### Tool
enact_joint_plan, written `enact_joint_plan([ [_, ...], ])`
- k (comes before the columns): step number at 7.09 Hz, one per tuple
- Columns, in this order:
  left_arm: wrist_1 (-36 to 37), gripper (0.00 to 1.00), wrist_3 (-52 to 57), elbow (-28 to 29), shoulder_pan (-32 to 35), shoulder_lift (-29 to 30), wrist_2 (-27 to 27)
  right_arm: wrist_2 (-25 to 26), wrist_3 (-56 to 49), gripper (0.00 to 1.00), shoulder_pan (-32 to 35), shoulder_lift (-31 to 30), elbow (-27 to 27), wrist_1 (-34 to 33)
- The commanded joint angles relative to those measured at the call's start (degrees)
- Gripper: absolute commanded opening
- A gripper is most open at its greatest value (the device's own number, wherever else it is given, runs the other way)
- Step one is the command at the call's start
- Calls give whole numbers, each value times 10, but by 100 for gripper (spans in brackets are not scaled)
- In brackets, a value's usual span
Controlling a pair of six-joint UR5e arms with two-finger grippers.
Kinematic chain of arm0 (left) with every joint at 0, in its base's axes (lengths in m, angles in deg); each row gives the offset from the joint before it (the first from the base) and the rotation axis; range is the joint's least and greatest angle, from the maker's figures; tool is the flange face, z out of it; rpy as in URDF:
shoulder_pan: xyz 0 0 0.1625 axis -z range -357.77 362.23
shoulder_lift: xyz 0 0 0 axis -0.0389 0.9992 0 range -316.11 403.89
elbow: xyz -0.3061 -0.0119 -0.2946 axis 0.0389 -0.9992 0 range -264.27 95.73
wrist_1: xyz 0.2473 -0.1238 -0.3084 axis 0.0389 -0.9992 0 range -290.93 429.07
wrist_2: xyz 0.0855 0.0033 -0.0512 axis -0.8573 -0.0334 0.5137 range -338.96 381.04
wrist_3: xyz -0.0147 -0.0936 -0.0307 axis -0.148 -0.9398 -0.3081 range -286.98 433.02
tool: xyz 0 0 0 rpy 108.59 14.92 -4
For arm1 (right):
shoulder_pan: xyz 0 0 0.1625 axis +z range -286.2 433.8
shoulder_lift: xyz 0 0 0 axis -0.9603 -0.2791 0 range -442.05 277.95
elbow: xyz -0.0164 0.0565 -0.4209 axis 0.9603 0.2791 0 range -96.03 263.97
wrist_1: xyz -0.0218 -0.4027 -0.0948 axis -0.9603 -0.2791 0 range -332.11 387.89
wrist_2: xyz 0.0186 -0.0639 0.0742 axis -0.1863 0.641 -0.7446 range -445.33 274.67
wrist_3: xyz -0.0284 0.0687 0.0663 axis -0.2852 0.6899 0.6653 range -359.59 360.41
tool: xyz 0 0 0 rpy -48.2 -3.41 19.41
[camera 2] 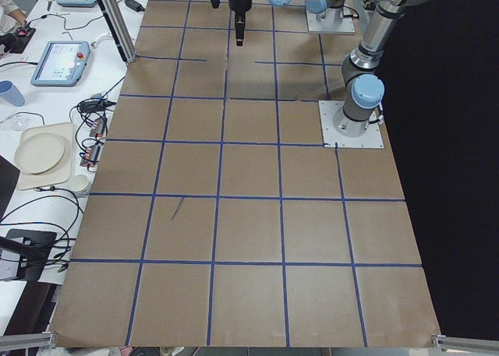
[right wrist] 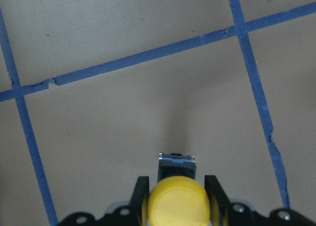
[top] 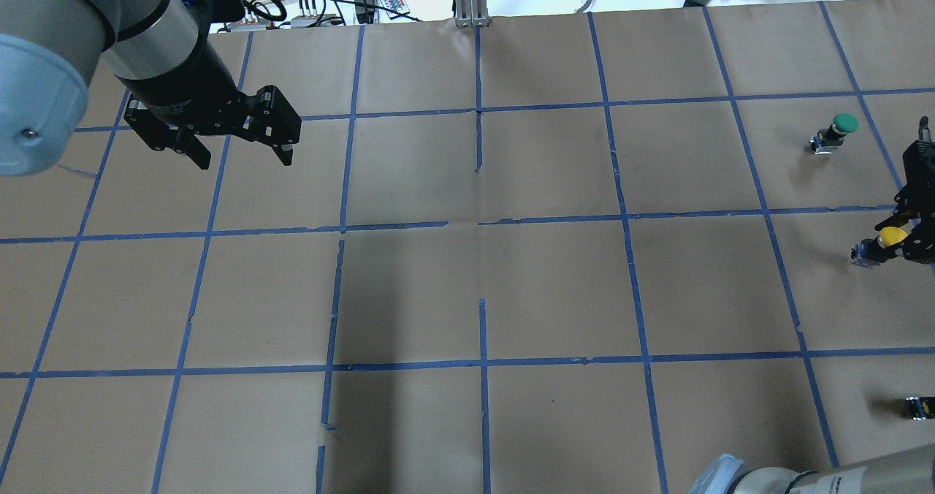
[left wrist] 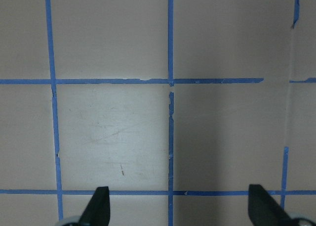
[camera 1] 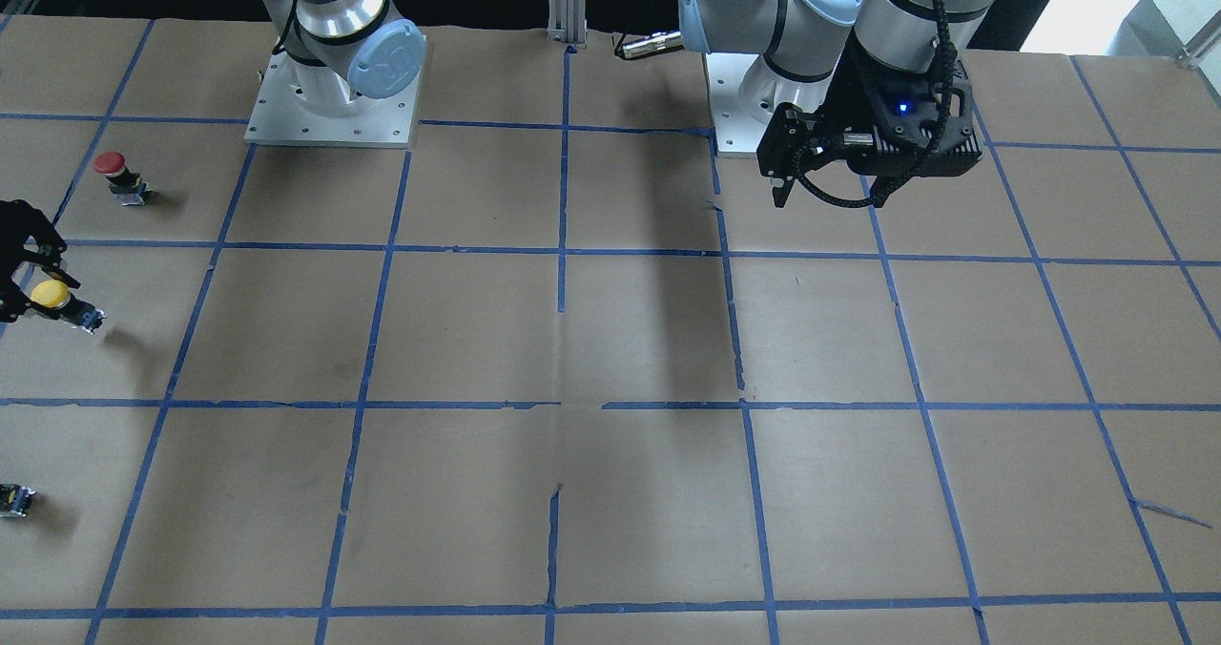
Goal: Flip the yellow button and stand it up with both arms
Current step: 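Open the right gripper and release the standing yellow button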
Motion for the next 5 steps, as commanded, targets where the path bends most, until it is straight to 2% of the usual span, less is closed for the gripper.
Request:
enact_joint_plan([
  [1,1,98,-1,-1,0,1,0,2,-32,8,0,8,0,-4],
  [3,1,98,2,4,0,1,-2,4,-28,13,0,14,1,-3],
  [5,0,99,4,4,0,1,-2,5,-28,22,0,14,1,-2],
])
